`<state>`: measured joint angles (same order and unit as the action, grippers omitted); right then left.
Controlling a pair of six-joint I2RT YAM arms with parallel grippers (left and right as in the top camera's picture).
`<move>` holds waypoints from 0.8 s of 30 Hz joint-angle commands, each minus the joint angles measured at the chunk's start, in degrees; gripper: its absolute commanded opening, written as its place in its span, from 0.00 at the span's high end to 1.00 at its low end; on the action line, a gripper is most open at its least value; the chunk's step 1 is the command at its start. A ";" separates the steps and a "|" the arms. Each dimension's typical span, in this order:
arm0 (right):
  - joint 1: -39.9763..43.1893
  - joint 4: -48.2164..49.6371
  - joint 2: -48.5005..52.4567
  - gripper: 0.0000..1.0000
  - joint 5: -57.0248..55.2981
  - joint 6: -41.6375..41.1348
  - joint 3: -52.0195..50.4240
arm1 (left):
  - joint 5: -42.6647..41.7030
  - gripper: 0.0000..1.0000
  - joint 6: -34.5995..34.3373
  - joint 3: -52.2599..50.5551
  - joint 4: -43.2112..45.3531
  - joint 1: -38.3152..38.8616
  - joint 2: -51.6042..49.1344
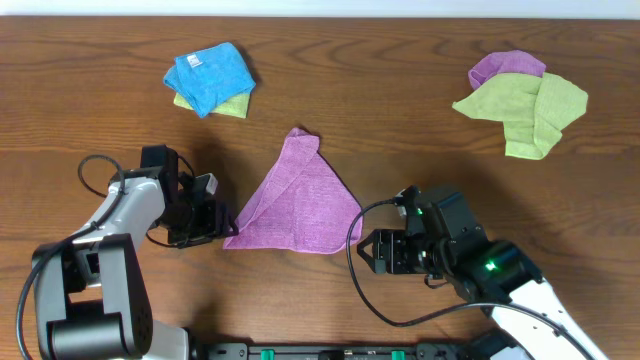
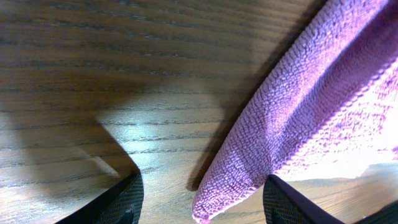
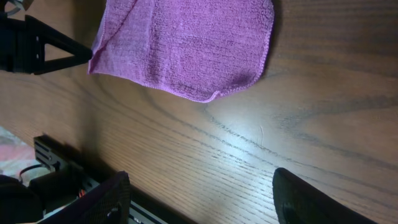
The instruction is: Fold the cloth
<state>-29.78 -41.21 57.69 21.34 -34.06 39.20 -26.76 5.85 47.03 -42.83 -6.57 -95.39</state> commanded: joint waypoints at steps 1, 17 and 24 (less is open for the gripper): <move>0.15 0.11 -0.31 0.27 -0.61 0.46 -0.26 | 5.86 0.35 1.51 -3.32 -1.09 1.25 -3.80; 0.15 0.76 -0.31 0.27 -1.46 0.46 -0.26 | 4.28 0.34 1.88 -3.23 -1.68 10.01 -3.80; 0.13 0.79 -0.31 0.27 -1.46 0.46 -0.26 | 5.33 0.35 1.57 -3.26 2.32 10.03 -3.80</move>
<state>-29.78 -40.56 57.69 20.53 -34.06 39.20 -23.53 6.42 47.20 -44.29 2.70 -95.24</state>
